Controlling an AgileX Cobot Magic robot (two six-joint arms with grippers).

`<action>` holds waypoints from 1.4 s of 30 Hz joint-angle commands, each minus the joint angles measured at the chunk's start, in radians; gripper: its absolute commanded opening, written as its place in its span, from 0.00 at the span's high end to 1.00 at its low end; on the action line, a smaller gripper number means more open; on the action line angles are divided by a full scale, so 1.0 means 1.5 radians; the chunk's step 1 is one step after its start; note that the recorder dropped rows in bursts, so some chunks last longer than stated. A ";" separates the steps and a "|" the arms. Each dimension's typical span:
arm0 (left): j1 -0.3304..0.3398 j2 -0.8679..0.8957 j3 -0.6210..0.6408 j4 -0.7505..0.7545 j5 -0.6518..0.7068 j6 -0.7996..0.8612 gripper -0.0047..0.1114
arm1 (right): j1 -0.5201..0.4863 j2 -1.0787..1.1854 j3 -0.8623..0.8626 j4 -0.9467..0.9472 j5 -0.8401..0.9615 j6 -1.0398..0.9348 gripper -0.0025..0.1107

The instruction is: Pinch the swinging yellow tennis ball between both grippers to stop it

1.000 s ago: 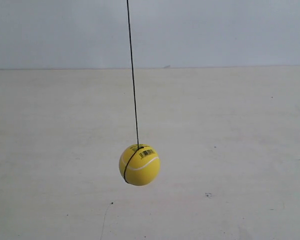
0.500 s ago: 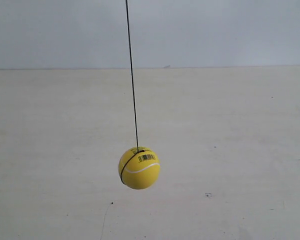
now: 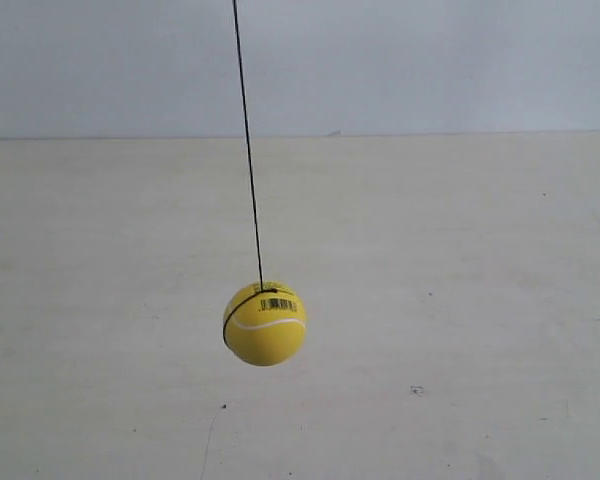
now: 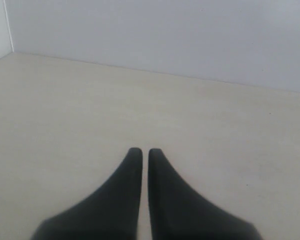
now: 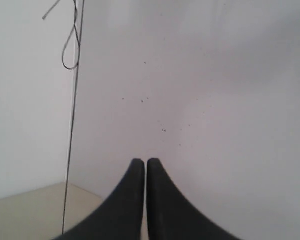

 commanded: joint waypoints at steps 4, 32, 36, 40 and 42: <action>0.003 -0.001 0.003 0.001 0.001 0.005 0.92 | 0.002 -0.100 0.080 0.053 0.112 -0.041 0.98; 0.003 -0.001 0.003 0.001 0.002 0.005 0.92 | -0.174 -0.173 0.233 0.678 0.257 -0.754 0.98; 0.003 -0.001 0.003 0.001 0.002 0.005 0.92 | -0.174 -0.173 0.233 0.678 0.429 -0.754 0.98; 0.003 -0.001 0.003 0.001 0.002 0.005 0.92 | -0.174 -0.173 0.233 0.678 0.454 -0.710 0.98; 0.003 -0.001 0.003 0.001 0.002 0.005 0.92 | -0.174 -0.173 0.233 0.678 0.454 -0.697 0.98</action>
